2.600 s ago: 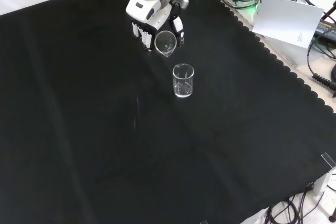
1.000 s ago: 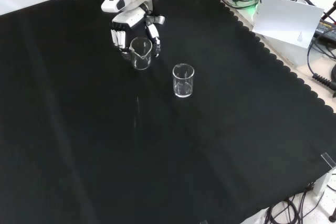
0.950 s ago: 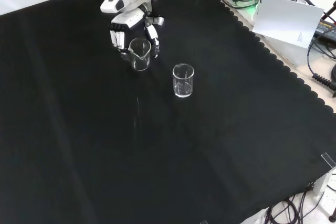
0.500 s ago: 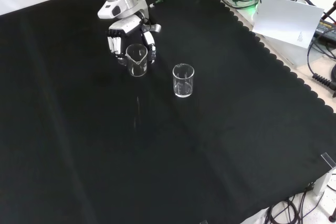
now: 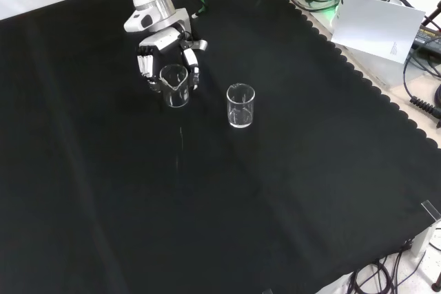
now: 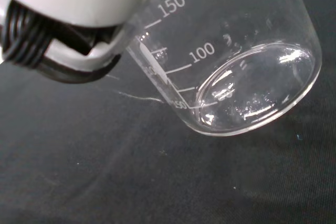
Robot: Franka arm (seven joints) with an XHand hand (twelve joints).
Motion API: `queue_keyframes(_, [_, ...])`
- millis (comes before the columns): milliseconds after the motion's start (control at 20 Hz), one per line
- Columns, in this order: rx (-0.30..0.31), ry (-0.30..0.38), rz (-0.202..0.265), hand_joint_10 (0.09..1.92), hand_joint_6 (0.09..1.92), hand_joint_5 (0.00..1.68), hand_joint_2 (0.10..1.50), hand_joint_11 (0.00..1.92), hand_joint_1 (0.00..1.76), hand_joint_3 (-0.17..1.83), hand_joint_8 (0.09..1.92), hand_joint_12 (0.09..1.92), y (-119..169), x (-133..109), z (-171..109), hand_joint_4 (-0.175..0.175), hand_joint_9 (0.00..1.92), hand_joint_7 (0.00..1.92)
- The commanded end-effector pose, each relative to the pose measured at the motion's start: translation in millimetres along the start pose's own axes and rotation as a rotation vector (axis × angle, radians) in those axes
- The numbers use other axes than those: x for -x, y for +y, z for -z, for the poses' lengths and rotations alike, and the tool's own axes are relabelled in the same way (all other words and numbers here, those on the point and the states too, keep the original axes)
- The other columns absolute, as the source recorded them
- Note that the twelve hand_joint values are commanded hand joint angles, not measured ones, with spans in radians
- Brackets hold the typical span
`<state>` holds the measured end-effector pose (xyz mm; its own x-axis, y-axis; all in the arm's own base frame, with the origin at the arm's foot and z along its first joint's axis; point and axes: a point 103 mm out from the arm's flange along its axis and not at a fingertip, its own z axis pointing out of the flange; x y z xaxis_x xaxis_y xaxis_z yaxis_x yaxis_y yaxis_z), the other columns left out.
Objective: Place the beaker back on the table.
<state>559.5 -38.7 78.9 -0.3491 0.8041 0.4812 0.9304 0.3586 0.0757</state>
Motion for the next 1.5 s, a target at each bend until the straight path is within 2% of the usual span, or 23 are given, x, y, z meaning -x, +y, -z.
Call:
queue_keyframes(50, [-0.03,0.012,-0.032,0.49,0.76,1.2,0.68,1.23,1.31,0.64,0.73,0.65,3,1,-13,-0.175,1.55,1.26])
queue_keyframes(400, [-0.043,0.034,-0.063,0.49,0.76,1.2,0.68,1.23,1.31,0.64,0.73,0.65,2,8,-22,-0.175,1.55,1.26])
queue_keyframes(800, [-0.01,0.051,-0.087,0.49,0.77,1.2,0.68,1.23,1.31,0.64,0.73,0.66,-2,20,-24,-0.175,1.55,1.26])
queue_keyframes(850, [-0.009,0.048,-0.087,0.48,0.79,1.19,0.64,1.24,1.31,0.71,0.68,0.66,-3,21,-24,-0.155,1.54,1.32])
queue_keyframes(950, [-0.016,0.048,-0.08,0.46,0.84,1.18,0.59,1.26,1.3,0.78,0.61,0.68,-3,22,-23,-0.067,1.49,1.38])
queue_keyframes(1000, [-0.019,0.045,-0.075,0.45,0.85,1.18,0.59,1.26,1.3,0.79,0.59,0.68,-4,22,-22,-0.034,1.47,1.38])
queue_keyframes(1050, [-0.019,0.044,-0.071,0.45,0.86,1.18,0.58,1.27,1.3,0.79,0.58,0.68,-4,21,-21,-0.016,1.46,1.38])
queue_keyframes(1100, [-0.022,0.042,-0.067,0.43,0.85,1.16,0.64,1.26,1.29,0.71,0.6,0.71,-3,20,-20,-0.008,1.42,1.35])
queue_keyframes(1200, [-0.052,0.048,-0.056,0.42,0.84,1.12,0.73,1.25,1.28,0.55,0.63,0.77,-2,20,-18,-0.004,1.37,1.31])
queue_keyframes(1300, [-0.103,0.051,-0.049,0.4,0.87,0.92,0.61,1.06,1.22,0.63,0.7,0.9,0,19,-18,-0.055,1.28,1.11])
queue_keyframes(1400, [-0.139,0.05,-0.05,0.43,0.91,0.77,0.51,0.88,1.18,0.72,0.77,1.06,0,19,-19,-0.068,1.19,0.95])
queue_keyframes(1500, [-0.16,0.049,-0.049,0.47,0.94,0.72,0.48,0.81,1.17,0.77,0.81,1.12,0,19,-18,-0.071,1.14,0.9])
